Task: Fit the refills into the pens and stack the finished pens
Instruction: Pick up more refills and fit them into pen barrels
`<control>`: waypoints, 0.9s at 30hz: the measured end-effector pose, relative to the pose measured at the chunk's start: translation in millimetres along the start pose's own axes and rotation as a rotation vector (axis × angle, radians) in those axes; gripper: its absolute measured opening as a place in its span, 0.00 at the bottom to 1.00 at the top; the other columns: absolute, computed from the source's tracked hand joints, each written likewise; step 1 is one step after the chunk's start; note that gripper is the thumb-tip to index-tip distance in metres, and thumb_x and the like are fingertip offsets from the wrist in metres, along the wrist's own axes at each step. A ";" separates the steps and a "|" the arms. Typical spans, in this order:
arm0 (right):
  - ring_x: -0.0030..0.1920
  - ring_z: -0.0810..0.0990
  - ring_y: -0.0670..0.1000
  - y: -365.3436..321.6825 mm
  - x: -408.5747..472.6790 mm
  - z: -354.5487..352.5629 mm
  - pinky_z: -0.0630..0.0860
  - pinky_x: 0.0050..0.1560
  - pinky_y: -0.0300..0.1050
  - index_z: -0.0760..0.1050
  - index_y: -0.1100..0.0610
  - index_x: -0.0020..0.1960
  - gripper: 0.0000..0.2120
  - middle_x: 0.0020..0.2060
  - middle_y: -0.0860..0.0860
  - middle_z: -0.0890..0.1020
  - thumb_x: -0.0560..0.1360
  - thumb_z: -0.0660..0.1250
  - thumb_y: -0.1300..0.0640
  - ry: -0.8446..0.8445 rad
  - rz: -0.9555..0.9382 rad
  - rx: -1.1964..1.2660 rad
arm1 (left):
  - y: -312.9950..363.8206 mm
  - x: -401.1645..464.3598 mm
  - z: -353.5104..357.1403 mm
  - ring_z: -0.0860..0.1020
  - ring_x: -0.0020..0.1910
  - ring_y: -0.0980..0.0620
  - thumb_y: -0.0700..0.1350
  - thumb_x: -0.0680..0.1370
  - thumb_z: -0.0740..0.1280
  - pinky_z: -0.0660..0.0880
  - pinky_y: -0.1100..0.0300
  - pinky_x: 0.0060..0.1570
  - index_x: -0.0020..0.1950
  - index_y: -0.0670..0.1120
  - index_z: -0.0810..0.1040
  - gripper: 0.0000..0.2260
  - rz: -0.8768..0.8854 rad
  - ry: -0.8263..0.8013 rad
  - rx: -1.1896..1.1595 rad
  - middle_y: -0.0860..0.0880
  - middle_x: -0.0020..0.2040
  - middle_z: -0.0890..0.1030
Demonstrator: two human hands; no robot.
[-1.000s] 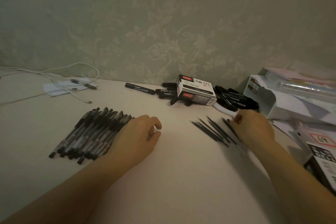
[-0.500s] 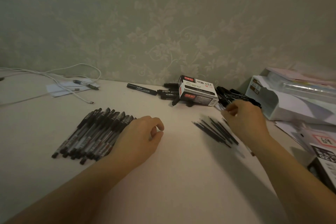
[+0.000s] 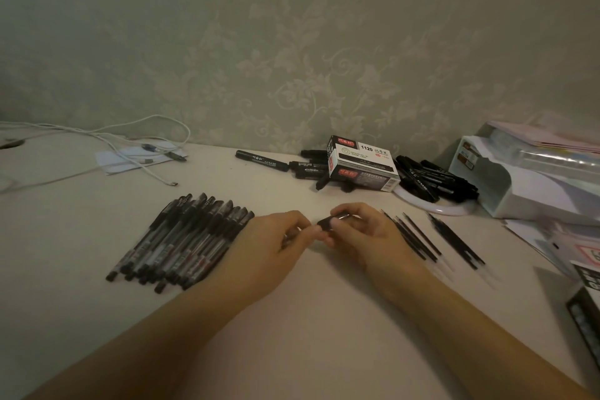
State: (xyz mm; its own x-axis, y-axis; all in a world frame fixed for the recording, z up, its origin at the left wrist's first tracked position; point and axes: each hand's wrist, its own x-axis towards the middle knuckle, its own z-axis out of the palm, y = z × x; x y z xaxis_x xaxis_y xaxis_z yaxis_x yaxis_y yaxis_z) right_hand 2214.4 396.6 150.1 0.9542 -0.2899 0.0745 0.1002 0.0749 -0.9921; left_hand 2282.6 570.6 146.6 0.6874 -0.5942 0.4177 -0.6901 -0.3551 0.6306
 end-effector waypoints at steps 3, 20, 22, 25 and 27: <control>0.41 0.85 0.48 1.6 -2.8 2.9 0.78 0.43 0.35 0.82 0.58 0.51 0.05 0.42 0.57 0.86 0.75 0.71 0.63 -0.053 -0.116 -0.239 | -0.6 2.9 0.5 0.76 0.41 0.59 0.56 0.79 0.61 0.75 0.58 0.42 0.52 0.54 0.78 0.10 0.086 -0.050 0.131 0.55 0.42 0.79; 0.35 0.81 0.48 4.7 -0.9 1.4 0.77 0.38 0.37 0.81 0.59 0.49 0.03 0.36 0.56 0.84 0.76 0.70 0.63 -0.096 -0.115 -0.085 | -1.0 4.6 -4.8 0.73 0.30 0.59 0.63 0.79 0.52 0.61 0.65 0.26 0.52 0.59 0.73 0.14 0.107 -0.013 0.376 0.56 0.30 0.74; 0.36 0.81 0.48 5.2 -0.9 1.2 0.77 0.38 0.36 0.81 0.59 0.50 0.03 0.37 0.56 0.85 0.77 0.69 0.63 -0.073 -0.105 -0.072 | -0.1 4.2 -2.0 0.71 0.29 0.60 0.63 0.79 0.51 0.58 0.65 0.26 0.51 0.58 0.71 0.14 0.094 -0.001 0.401 0.56 0.31 0.73; 0.37 0.82 0.48 5.7 0.5 -0.8 0.78 0.39 0.35 0.81 0.58 0.50 0.04 0.38 0.55 0.85 0.77 0.68 0.63 -0.005 -0.098 -0.042 | -0.2 3.9 -0.9 0.70 0.29 0.62 0.63 0.79 0.53 0.58 0.64 0.26 0.50 0.57 0.67 0.11 0.046 0.005 0.398 0.56 0.29 0.70; 0.39 0.83 0.49 6.2 1.7 -2.5 0.78 0.40 0.36 0.81 0.56 0.49 0.05 0.38 0.53 0.85 0.77 0.68 0.63 0.066 -0.117 -0.057 | -0.6 3.8 -2.8 0.68 0.28 0.62 0.61 0.80 0.55 0.59 0.64 0.26 0.51 0.57 0.64 0.09 0.019 0.011 0.383 0.57 0.29 0.68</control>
State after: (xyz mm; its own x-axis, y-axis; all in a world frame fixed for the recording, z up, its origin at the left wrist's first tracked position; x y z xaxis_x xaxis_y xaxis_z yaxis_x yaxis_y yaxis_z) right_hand 2215.9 394.1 143.9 0.9161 -0.3559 0.1848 0.1913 -0.0170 -0.9814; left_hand 2286.2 570.6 149.6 0.6748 -0.5963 0.4347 -0.7357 -0.5895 0.3335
